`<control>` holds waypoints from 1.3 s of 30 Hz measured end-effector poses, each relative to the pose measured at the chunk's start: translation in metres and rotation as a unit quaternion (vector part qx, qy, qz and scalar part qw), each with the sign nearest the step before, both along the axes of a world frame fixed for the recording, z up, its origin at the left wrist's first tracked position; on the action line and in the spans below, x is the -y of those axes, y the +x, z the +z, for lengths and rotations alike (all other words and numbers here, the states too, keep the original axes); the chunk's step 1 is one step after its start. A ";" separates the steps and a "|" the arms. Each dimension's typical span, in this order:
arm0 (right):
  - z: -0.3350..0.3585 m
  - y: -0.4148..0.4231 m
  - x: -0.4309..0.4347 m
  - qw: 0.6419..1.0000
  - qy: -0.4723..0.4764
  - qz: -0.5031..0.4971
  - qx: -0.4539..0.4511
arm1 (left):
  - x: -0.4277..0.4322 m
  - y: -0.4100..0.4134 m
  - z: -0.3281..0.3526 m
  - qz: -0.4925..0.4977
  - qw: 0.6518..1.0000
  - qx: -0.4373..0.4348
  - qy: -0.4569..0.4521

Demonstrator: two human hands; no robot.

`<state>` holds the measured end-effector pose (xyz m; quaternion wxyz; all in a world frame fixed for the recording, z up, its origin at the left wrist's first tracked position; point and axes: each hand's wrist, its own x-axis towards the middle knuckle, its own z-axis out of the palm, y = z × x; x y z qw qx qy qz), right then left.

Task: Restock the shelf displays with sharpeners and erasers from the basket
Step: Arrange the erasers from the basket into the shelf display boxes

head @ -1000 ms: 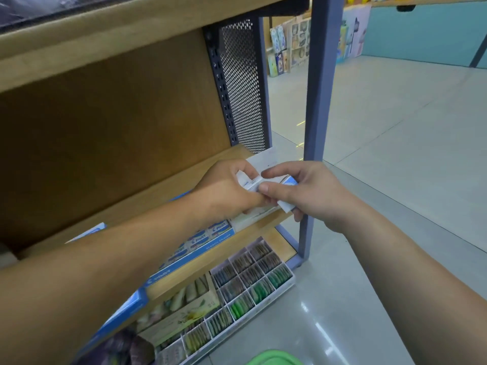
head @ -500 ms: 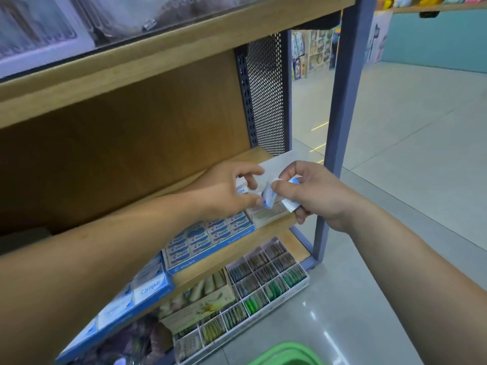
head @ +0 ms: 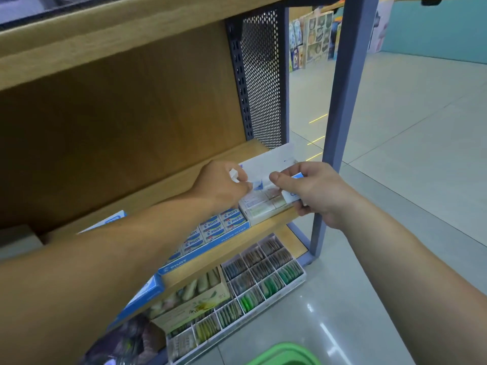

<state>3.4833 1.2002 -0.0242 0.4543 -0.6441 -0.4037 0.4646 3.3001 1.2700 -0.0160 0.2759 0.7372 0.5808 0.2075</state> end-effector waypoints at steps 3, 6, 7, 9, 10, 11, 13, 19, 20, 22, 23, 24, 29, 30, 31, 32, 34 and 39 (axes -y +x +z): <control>-0.001 0.007 0.002 0.998 -0.027 0.005 -0.054 | -0.003 0.002 -0.012 0.008 1.000 0.008 -0.005; -0.005 0.012 0.003 0.997 -0.042 0.018 -0.068 | -0.006 -0.001 -0.015 -0.004 1.000 -0.025 0.018; -0.006 0.013 0.004 0.996 -0.049 0.026 -0.073 | -0.007 -0.001 -0.015 -0.017 0.999 -0.042 0.018; -0.007 0.013 0.003 0.993 -0.061 0.044 -0.085 | -0.006 -0.002 -0.013 -0.045 0.995 -0.089 0.009; -0.008 0.012 0.003 0.992 -0.065 0.053 -0.090 | -0.005 -0.002 -0.012 -0.056 0.992 -0.114 0.005; -0.008 0.012 0.002 0.992 -0.065 0.061 -0.092 | -0.004 -0.002 -0.011 -0.066 0.988 -0.136 0.002; -0.009 0.010 0.000 0.992 -0.053 0.069 -0.087 | -0.003 -0.003 -0.010 -0.081 0.984 -0.159 0.005; -0.001 0.004 0.004 0.988 -0.016 0.052 -0.142 | 0.015 -0.016 0.008 -0.056 0.996 -0.066 -0.018; 0.001 0.002 0.005 0.988 -0.013 0.052 -0.148 | 0.022 -0.020 0.014 -0.051 0.997 -0.041 -0.049; 0.004 -0.007 0.006 0.989 -0.013 0.062 -0.136 | 0.035 -0.031 0.021 -0.045 0.994 0.011 -0.099; 0.006 -0.013 0.008 0.989 -0.015 0.072 -0.127 | 0.042 -0.037 0.025 -0.041 0.993 0.025 -0.106; 0.008 -0.020 0.009 0.989 -0.016 0.085 -0.121 | 0.047 -0.043 0.026 -0.036 0.993 0.034 -0.104; 0.016 -0.052 0.013 0.980 -0.010 0.137 -0.140 | 0.063 -0.062 0.034 -0.027 0.987 0.103 -0.119; 0.017 -0.056 0.014 0.979 -0.010 0.140 -0.146 | 0.064 -0.062 0.035 -0.027 0.990 0.093 -0.105; 0.017 -0.059 0.014 0.978 -0.011 0.139 -0.153 | 0.063 -0.062 0.035 -0.027 0.992 0.084 -0.094; 0.017 -0.059 0.012 0.978 -0.014 0.131 -0.160 | 0.062 -0.061 0.034 -0.026 0.992 0.082 -0.088; 0.018 -0.050 0.008 0.985 -0.021 0.085 -0.146 | 0.055 -0.055 0.034 -0.009 0.994 0.080 -0.076; 0.001 -0.014 0.004 1.000 -0.009 -0.016 -0.007 | 0.025 -0.027 0.027 0.028 0.998 0.053 -0.024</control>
